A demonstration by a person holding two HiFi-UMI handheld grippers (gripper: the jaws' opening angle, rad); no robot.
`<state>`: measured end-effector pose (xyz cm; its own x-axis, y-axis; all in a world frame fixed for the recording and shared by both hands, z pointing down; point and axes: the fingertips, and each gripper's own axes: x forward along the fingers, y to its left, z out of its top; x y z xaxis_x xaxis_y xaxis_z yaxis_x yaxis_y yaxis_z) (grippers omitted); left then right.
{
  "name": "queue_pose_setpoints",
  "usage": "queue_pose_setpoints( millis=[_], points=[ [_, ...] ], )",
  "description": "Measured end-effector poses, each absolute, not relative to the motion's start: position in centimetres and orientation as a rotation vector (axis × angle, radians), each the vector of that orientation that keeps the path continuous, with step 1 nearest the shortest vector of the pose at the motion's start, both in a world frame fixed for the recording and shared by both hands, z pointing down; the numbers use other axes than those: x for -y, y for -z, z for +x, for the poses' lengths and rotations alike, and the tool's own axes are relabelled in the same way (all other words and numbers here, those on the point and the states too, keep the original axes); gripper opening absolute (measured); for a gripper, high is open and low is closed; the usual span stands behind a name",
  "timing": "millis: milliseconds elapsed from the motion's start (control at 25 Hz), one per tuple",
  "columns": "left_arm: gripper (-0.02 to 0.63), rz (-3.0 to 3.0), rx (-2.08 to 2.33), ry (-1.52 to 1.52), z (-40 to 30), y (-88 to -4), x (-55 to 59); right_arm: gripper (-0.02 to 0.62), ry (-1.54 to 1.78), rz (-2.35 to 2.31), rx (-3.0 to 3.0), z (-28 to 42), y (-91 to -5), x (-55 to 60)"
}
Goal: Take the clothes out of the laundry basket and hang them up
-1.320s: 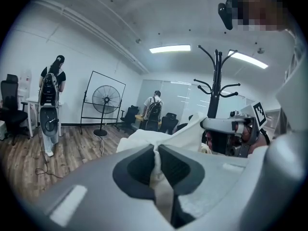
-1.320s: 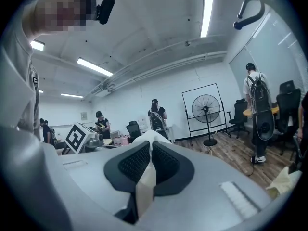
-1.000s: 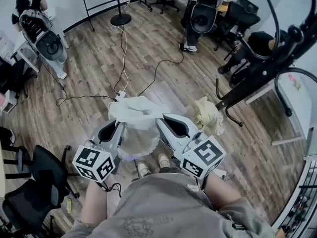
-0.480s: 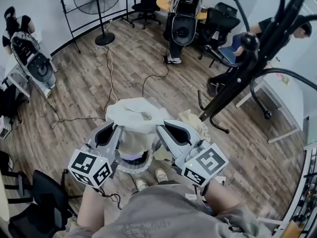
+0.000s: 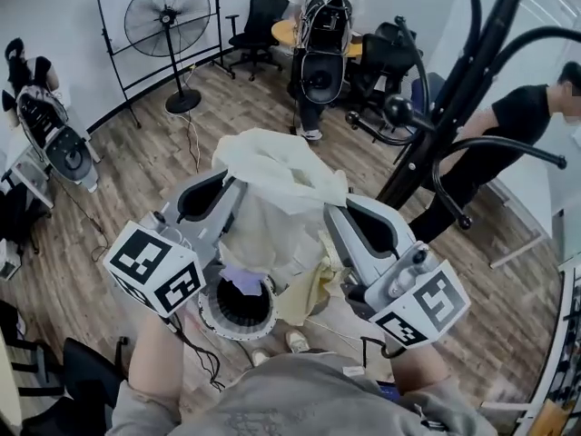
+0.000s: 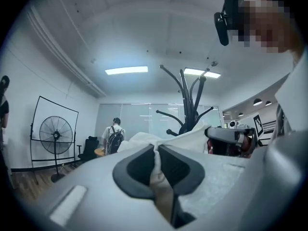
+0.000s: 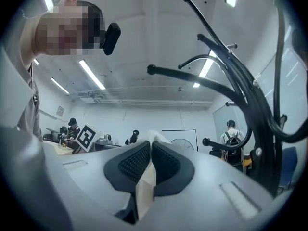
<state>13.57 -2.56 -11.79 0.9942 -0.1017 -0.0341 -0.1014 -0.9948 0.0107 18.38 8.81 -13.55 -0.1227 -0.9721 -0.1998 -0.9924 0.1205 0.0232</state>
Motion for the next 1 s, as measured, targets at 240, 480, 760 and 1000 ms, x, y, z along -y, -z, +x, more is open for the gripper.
queue_pose_setpoints(
  millis=[240, 480, 760, 1000],
  points=[
    [0.028, 3.118, 0.007, 0.108, 15.6, 14.6, 1.2, 0.043, -0.334, -2.035, -2.180, 19.1, 17.0, -10.6],
    [0.028, 3.081, -0.101, 0.102, 17.0, 14.2, -0.5, 0.043, -0.355, -2.122, -2.122, 19.5, 17.3, -12.2],
    [0.028, 3.054, -0.301, 0.075, 18.2, 12.3, -3.3, 0.043, -0.336, -2.321, -1.927, 20.1, 15.5, -15.1],
    [0.028, 3.008, -0.563, 0.066, 18.7, 11.7, -8.1, 0.043, -0.307, -2.533, -1.684, 19.5, 14.6, -20.1]
  ],
)
